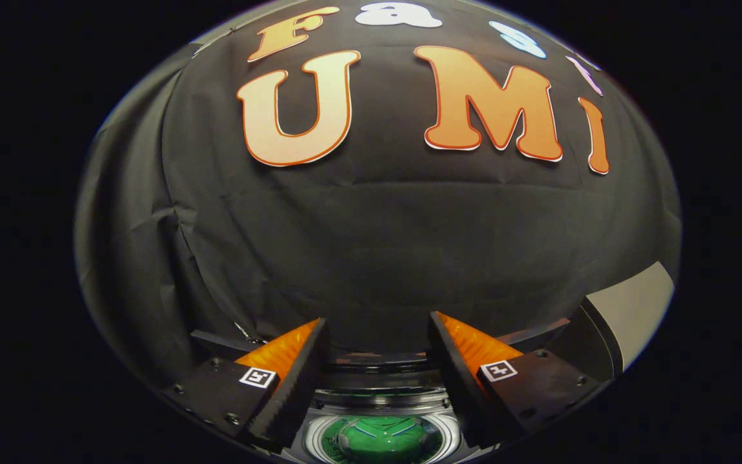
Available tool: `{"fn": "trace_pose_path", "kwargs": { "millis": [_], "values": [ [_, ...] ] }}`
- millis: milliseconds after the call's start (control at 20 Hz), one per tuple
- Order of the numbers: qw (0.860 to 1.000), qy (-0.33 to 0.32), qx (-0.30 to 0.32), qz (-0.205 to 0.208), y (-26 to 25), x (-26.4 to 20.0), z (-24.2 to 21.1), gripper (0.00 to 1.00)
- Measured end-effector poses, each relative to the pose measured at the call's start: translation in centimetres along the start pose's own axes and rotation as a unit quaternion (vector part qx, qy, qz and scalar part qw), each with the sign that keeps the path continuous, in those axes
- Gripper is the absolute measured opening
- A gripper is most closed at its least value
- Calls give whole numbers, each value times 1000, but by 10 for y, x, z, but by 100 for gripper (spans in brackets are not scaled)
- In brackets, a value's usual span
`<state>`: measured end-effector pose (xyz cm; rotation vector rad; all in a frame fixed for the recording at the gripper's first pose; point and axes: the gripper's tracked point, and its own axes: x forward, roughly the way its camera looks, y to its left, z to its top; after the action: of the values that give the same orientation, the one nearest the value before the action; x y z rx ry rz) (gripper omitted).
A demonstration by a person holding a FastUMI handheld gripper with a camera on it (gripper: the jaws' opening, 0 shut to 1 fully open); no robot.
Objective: Put the clothes into the washing machine and then close the washing machine lid.
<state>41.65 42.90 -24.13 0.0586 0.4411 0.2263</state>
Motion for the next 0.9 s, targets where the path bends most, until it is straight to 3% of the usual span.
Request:
{"fn": "trace_pose_path", "kwargs": {
  "millis": [900],
  "values": [
    [1000,-23,-10,3,4,-76,-56,99]
  ]
}}
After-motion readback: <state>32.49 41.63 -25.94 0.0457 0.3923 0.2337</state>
